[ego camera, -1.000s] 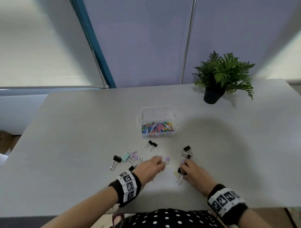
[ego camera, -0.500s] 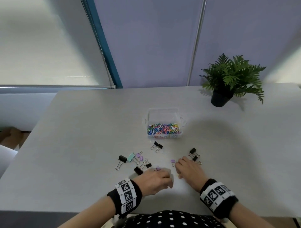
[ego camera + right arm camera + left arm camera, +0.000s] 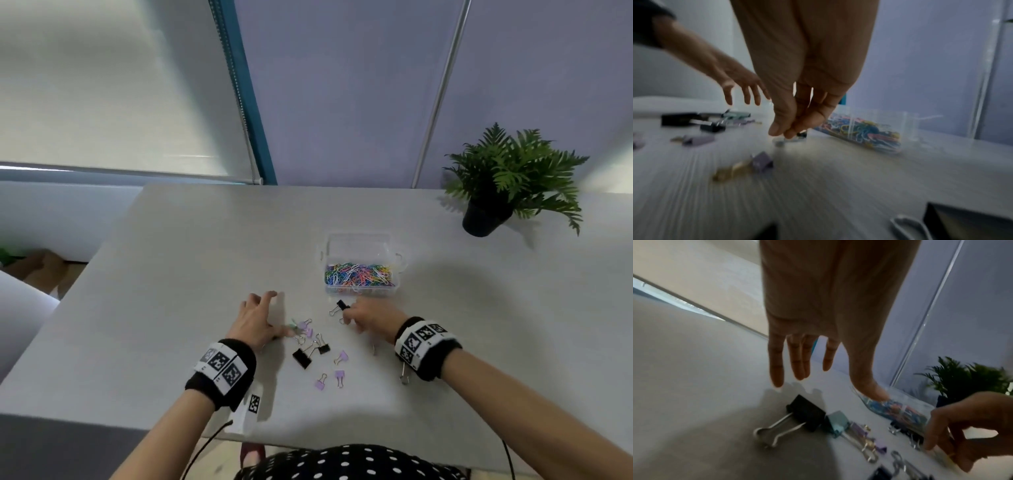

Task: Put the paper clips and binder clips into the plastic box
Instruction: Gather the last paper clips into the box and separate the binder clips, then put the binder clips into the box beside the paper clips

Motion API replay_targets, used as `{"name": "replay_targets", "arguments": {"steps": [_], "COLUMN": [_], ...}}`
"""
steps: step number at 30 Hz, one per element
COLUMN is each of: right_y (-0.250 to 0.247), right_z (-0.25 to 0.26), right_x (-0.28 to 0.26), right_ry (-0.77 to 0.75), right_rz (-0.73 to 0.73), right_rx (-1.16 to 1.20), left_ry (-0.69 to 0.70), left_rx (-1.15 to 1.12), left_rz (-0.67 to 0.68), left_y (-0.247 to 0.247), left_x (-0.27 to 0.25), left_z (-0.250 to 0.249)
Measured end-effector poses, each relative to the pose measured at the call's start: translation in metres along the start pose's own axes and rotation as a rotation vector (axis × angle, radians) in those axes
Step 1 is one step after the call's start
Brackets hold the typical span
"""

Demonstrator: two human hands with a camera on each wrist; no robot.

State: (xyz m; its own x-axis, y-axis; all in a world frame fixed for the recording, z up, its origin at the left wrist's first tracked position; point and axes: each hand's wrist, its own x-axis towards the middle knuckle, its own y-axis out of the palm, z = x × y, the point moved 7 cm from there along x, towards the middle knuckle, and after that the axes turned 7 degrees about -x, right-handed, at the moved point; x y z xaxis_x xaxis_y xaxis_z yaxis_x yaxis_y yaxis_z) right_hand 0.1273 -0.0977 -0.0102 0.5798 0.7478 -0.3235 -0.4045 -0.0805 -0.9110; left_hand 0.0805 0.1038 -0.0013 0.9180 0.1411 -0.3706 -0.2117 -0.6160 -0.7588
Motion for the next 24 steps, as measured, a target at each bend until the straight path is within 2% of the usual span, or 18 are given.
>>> {"name": "replay_targets", "arguments": {"steps": [4,11,14,19,24], "right_y": [0.011,0.017,0.02,0.02,0.019], "right_z": [-0.011,-0.018,-0.027,-0.042,-0.047], "right_x": [0.0,-0.01,-0.012,-0.014,-0.011], "right_ry": [0.017,0.074,0.116,0.188,0.205], "right_rz": [-0.072,-0.201,-0.176,-0.193,-0.129], "right_rx": [-0.051,0.044,0.088,0.29,0.286], "left_ry": [-0.03,0.07,0.081,0.119,0.12], "left_rx": [0.126,0.038,0.021,0.111,0.083], "left_rz": [0.136,0.064,0.022,0.045,0.04], "left_y": [0.024,0.039,0.04,0.038,0.016], "left_x": [-0.016,-0.018,-0.016,-0.017,-0.011], "left_z": [0.014,0.006,0.004,0.006,0.014]}}
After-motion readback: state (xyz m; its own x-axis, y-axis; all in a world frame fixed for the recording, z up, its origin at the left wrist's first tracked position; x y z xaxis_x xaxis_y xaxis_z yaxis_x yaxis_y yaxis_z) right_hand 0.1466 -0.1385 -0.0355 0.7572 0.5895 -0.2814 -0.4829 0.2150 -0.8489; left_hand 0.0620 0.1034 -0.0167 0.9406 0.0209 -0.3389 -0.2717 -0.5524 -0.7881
